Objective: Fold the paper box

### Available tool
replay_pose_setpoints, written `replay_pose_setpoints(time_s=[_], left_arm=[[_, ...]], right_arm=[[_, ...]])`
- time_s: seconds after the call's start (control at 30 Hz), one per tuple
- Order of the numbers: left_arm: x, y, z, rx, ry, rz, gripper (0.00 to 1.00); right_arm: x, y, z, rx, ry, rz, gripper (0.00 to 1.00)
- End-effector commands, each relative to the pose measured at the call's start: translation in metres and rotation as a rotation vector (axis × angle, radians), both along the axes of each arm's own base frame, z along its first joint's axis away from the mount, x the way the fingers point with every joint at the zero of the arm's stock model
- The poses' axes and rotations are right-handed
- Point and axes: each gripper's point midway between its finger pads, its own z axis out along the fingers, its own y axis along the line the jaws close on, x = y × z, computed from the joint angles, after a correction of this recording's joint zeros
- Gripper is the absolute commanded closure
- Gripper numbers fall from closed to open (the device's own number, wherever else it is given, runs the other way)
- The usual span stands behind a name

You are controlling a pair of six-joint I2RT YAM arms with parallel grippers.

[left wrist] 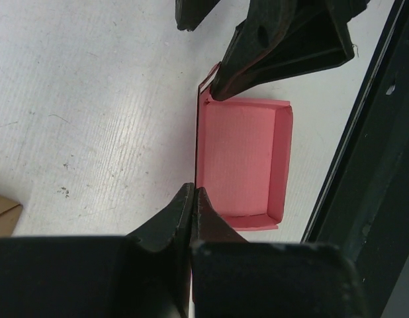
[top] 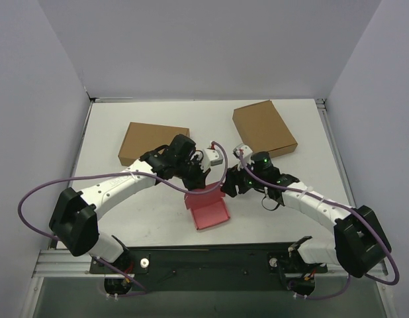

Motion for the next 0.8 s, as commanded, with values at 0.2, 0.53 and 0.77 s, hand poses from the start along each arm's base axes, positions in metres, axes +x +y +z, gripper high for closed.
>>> replay_pose_setpoints(time_s=[0.2,0.53,0.77], left_arm=[[0.003,-0.012,0.020,-0.043,-0.035,-0.042,1.00],[0.013,-0.017,0.021,-0.050,-0.026,0.042,0.96],[0.051,-0.008,0.049,-0.148,-0.093,0.256,0.27]], right_arm=[[-0.002,0.029,0.019,0.090,-0.036,0.145,0.58],[-0.003,0.029,0.016,0.057,-0.001,0.134,1.00],[-0.006,0.010,0.019,0.008,-0.026,0.058,1.00]])
